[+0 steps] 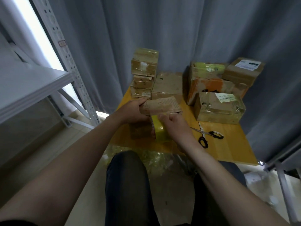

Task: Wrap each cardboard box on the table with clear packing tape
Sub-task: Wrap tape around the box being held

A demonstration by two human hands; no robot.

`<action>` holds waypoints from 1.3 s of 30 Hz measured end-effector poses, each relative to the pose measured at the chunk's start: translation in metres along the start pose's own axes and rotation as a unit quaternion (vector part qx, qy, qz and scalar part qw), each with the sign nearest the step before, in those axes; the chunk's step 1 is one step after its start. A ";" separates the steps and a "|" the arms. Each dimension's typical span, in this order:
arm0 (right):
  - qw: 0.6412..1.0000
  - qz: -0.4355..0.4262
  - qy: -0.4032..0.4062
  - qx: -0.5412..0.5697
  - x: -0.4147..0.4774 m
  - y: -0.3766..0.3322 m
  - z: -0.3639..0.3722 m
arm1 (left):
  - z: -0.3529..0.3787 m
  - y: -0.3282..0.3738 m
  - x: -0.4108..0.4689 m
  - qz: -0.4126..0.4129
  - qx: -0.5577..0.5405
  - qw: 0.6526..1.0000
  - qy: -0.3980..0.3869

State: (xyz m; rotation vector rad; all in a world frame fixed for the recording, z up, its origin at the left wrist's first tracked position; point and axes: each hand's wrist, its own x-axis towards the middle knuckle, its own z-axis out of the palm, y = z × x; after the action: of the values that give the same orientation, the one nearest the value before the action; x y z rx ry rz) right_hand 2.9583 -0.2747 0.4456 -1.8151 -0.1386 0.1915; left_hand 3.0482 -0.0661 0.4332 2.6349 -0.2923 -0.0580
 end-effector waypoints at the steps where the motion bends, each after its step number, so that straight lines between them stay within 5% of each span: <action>1: 1.000 -0.005 0.001 -0.020 0.000 0.006 0.003 | 0.000 0.000 0.000 -0.001 0.007 1.000 -0.005; 13: 0.996 -0.004 0.081 -0.024 0.009 0.045 0.016 | -0.001 -0.007 0.006 0.008 0.037 0.999 -0.032; 16: 0.965 -0.111 0.106 -0.213 0.013 0.034 0.006 | 0.001 -0.007 0.004 0.012 0.036 0.999 -0.021; 19: 0.921 -0.191 -0.024 -0.339 0.022 0.007 0.004 | 0.002 -0.008 0.004 0.016 0.032 0.999 -0.019; 23: 0.866 -0.120 -0.156 -0.459 0.040 -0.011 0.014 | 0.001 -0.008 0.003 0.019 0.052 0.998 -0.034; 29: 0.847 -0.042 -0.195 -0.492 0.081 -0.027 0.017 | 0.000 -0.002 -0.002 0.056 0.098 0.992 -0.048; 39: 0.855 -0.087 -0.159 -0.487 0.074 -0.005 0.017 | 0.000 -0.002 0.002 0.030 0.061 0.997 -0.042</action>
State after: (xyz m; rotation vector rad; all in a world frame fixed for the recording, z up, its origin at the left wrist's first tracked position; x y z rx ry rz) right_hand 3.0276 -0.2429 0.4426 -2.7508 -0.7431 0.3292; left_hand 3.0508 -0.0654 0.4323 2.7470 -0.4164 -0.1341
